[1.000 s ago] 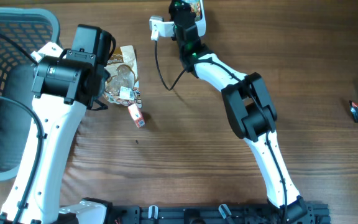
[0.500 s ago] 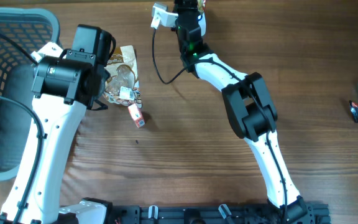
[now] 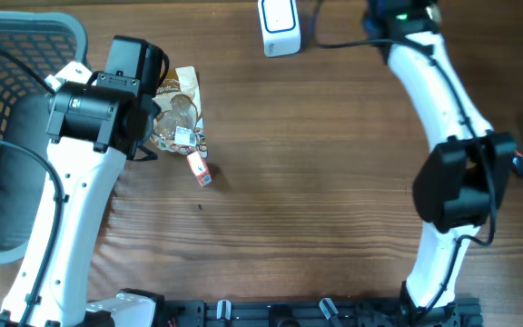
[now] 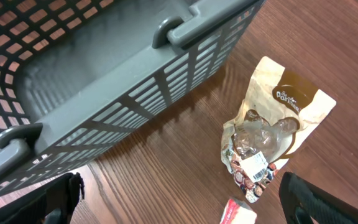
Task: Scan the item barcode
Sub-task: 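Carry the jar to the right table edge and release it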
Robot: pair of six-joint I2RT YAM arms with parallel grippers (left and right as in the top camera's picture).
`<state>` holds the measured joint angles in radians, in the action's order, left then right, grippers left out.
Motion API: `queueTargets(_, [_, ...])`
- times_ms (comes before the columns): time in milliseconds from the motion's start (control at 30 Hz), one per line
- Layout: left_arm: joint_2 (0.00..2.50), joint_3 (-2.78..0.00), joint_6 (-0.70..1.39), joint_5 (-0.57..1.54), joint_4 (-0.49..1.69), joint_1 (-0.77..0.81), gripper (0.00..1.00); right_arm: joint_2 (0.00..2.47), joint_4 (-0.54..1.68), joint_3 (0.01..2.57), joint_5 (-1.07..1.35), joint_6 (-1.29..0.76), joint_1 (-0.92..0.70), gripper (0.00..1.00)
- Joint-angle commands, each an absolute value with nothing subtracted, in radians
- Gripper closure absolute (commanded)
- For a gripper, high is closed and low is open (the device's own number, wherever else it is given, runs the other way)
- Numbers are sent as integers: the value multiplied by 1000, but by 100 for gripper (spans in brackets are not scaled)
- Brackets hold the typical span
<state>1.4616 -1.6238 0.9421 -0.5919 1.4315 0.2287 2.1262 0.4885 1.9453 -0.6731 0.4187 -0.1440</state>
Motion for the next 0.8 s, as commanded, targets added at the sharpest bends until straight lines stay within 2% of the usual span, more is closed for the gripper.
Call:
queueTargets(0, [1465,-1620,958,-591,1431,224,0,2125,635,1955,-438,47,10,56])
queueTargets(67, [1465,-1620,958,-591,1431,224,0,2138,702,1954,-319,14,142,60])
queueTargets(167, [1465,-1620,958,-591,1431,224,0,2151,711,1897,-266,-35,270,61])
queueTargets(267, [1465,-1620,958,-591,1431,224,0,2152,586,1695,-230,-33,425,60])
queueTargets(400, [1465,-1620,958,-591,1431,224,0,2152,403,1490,-237,-27,543,53])
queueTargets(433, [1465,-1620,958,-591,1431,224,0,2152,393,1478,-237,-27,569,50])
queueTargets(467, [1465,-1620,958,-591,1431,224,0,2152,393,1478,-237,-25,588,35])
queueTargets(500, [1465,-1620,958,-591,1431,224,0,2149,392,1480,-237,4,598,0])
queueTargets(667, [1465,-1620,958,-591,1431,224,0,1942,400,1552,-200,-4,558,0])
queueTargets(767, [1465,-1620,958,-591,1431,224,0,1754,432,1552,-129,2,447,0])
